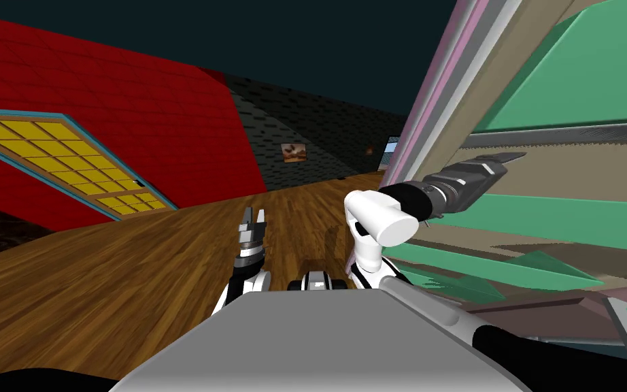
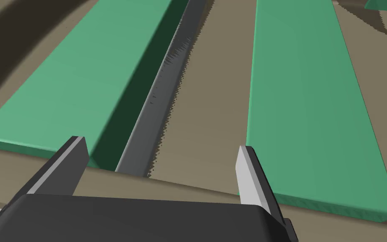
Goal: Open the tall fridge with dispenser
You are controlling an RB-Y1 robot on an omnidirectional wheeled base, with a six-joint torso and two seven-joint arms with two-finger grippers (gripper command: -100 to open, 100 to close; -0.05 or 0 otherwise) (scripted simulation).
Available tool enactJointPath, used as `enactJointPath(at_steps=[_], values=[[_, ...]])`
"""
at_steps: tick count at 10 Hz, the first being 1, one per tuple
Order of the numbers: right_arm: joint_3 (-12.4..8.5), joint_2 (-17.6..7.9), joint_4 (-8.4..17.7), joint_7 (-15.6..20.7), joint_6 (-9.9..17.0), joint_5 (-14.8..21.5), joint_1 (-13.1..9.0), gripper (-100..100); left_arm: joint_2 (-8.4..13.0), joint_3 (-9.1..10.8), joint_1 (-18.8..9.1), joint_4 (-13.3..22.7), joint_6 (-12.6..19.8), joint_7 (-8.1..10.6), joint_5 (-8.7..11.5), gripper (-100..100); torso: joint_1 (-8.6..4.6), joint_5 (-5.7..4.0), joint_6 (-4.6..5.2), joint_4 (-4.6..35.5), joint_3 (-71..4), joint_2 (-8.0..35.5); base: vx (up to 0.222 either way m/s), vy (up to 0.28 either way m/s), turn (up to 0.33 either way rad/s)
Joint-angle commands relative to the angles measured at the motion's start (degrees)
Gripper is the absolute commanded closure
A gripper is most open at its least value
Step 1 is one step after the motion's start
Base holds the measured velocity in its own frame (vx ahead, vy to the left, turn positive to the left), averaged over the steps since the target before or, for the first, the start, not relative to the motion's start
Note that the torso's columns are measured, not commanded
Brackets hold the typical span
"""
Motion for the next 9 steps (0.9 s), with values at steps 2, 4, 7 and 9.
enactJointPath(at_steps=[2, 4, 7, 9], values=[[-3.9, -5.4, 3.1, 2.1, 5.9, 1.7, -6.6, -100, 0.0, 0.00, 0.0, 0.0, 0.0, 0.00, 0.0, 0, 0.05, 0.02, -0.01, -0.1, -0.2, -0.4, 0.020, -0.021, 0.046], [-7.3, -7.0, 5.8, 3.6, 9.1, 2.9, -12.0, -100, 0.0, 0.00, 0.0, 0.0, 0.0, 0.00, 0.0, 0, 0.06, 0.02, -0.01, -0.1, -0.2, -0.4, 0.048, -0.023, 0.054], [-11.2, -8.0, 8.8, 5.4, 12.2, 4.3, -16.9, -100, 0.0, 0.00, 0.0, 0.0, 0.0, 0.00, 0.0, 0, 0.06, 0.01, 0.01, -0.1, -0.1, -0.2, 0.038, -0.024, 0.039], [-13.3, -8.3, 10.4, 6.4, 13.8, 5.0, -21.0, -100, 0.0, 0.00, 0.0, 0.0, 0.0, 0.00, 0.0, 0, 0.06, 0.02, -0.01, -0.1, -0.1, -0.2, 0.035, -0.019, 0.055]])
